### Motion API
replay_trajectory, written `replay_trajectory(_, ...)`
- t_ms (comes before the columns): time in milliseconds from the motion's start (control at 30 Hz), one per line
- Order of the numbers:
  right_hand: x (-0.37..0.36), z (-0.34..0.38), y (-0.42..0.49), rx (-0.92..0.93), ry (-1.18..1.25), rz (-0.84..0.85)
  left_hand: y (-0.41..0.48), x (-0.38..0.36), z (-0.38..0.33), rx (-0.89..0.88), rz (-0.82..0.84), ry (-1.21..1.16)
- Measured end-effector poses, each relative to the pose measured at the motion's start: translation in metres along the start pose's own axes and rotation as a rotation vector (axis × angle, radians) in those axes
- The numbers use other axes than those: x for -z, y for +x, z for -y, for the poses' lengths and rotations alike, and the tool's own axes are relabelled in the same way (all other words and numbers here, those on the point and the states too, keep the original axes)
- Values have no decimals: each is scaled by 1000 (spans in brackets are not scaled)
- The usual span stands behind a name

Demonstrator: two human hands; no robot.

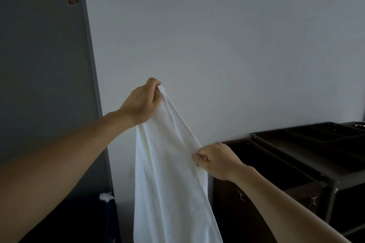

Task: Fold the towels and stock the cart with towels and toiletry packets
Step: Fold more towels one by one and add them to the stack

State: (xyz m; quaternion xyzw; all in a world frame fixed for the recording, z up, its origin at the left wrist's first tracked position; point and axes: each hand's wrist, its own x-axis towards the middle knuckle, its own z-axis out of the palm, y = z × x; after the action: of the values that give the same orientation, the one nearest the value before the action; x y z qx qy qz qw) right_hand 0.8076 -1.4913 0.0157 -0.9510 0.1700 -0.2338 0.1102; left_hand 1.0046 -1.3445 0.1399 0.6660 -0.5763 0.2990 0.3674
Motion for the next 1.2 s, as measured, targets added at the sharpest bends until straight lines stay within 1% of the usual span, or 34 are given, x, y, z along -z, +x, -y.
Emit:
replay_trajectory(67, -10, -5, -9, -11, 33, 71, -1, 4, 11, 84, -46, -1)
replay_trajectory(133, -16, 1, -8, -54, 131, 92, -2, 0, 7, 89, -63, -38)
replay_trajectory(267, -19, 25, 7, -19, 329, 4, 4, -11, -16, 9, -35, -70)
replay_trajectory(367, -27, 26, 10, -32, 324, -33, 11, -4, -19, 11, -70, -61)
replay_trajectory(500, -43, 8, 0, -31, 429, -105, 10, 10, -7, 5, -85, -7)
replay_trajectory(600, -57, -5, -14, -37, 444, -100, 9, 14, 4, 23, -87, 33)
replay_trajectory(700, -76, -18, -30, -61, 383, -25, 8, 14, 12, 79, -90, 34)
replay_trajectory(800, -96, -19, -42, -86, 364, 41, 10, 11, 14, 135, -127, 24)
replay_trajectory(933, -113, -10, -44, -118, 385, 39, 14, 2, 11, 98, -132, 17)
replay_trajectory(1000, -112, -11, -45, -144, 467, 16, 14, 2, 17, 98, -151, 26)
replay_trajectory(1067, -107, -22, -48, -225, 603, -53, 12, 3, 29, 128, -168, 58)
replay_trajectory(1133, -94, -33, -51, -340, 783, -148, 6, 4, 44, 204, -166, 85)
replay_trajectory(1200, -80, -41, -53, -398, 889, -199, 0, 0, 56, 302, -130, 88)
